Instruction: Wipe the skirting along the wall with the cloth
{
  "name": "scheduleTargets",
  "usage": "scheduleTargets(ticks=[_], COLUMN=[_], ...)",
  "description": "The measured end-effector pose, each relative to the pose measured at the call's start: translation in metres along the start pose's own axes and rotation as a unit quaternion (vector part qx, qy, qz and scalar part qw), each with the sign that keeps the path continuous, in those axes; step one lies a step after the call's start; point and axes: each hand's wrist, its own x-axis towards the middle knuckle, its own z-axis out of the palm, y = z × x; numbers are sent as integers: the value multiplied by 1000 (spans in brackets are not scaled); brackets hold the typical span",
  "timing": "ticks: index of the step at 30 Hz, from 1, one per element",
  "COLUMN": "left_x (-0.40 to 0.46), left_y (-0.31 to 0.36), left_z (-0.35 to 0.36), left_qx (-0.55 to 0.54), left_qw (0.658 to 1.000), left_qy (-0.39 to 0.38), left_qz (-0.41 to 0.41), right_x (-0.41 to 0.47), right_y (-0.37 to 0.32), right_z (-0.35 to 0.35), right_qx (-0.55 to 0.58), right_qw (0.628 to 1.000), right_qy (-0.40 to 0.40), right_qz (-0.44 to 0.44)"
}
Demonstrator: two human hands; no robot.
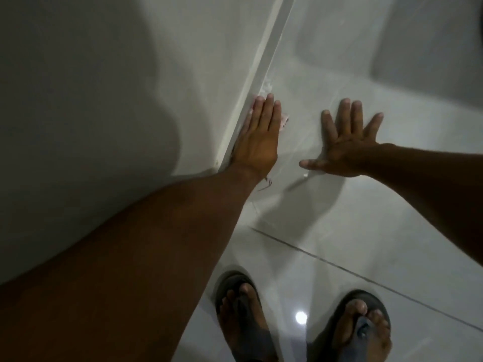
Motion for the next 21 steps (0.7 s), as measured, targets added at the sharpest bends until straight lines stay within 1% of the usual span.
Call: scheduleTargets(ticks=[3,5,6,8,10,13,15,16,17,19,21], left_x=[-45,-84,-89,-64,-20,28,21,7,-11,-40,-38], left_y=[-5,-10,-12,-15,-8,2,-1,-5,-8,-12,-14], left_z=[19,27,28,23,10,0,4,7,11,13,10], left_qx=[19,23,19,-2,-8,6,31,44,61,92,94], left_qw=[999,1000,1000,1000,999,1000,999,998,997,994,993], left_qy=[41,17,7,15,32,24,28,32,26,-14,-20], left_qz=[-11,-13,-4,17,22,14,10,20,33,55,64], right_x=[1,1,1,3,5,5,6,6,5,3,3], right_y=[-3,-2,-1,-1,-1,1,0,-1,-1,0,0], right_z=[-6,-5,-5,-5,-4,-2,-4,-5,-7,-7,-7], right_qx=[3,0,2,2,-3,-10,-8,-5,-5,-4,-6], right_qw=[1000,1000,1000,1000,1000,1000,1000,999,999,999,999], right_qy=[-8,-17,-21,-23,-24,-26,-29,-31,-35,-45,-49], right_qz=[-6,-8,-8,-12,-13,-7,-7,-8,-9,-9,-9])
